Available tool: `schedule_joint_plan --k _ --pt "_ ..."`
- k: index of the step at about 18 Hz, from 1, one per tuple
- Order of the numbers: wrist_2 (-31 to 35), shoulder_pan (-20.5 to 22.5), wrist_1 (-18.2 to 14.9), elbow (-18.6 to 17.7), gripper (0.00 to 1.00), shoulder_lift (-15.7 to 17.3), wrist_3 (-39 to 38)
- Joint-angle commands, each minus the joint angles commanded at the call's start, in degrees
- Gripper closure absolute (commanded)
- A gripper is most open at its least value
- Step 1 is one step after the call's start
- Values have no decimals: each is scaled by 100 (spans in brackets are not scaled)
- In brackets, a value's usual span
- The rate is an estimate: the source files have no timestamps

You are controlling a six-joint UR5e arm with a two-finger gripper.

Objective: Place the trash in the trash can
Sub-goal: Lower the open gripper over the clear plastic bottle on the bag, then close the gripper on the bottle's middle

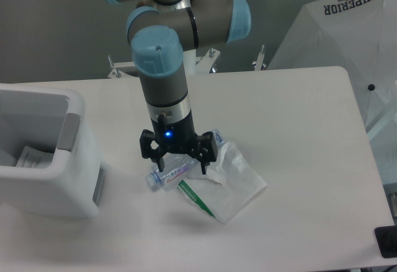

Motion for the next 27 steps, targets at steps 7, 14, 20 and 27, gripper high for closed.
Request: schedule_joint_plan --k 7,14,20,27 --pt "203 70 -97 -764 2 140 1912" --pt "229 70 -334 -817 0 -44 3486" --pt "255 53 -360 -922 0 -317 4129" --pt "229 -61 -396 -1028 0 -466 4104"
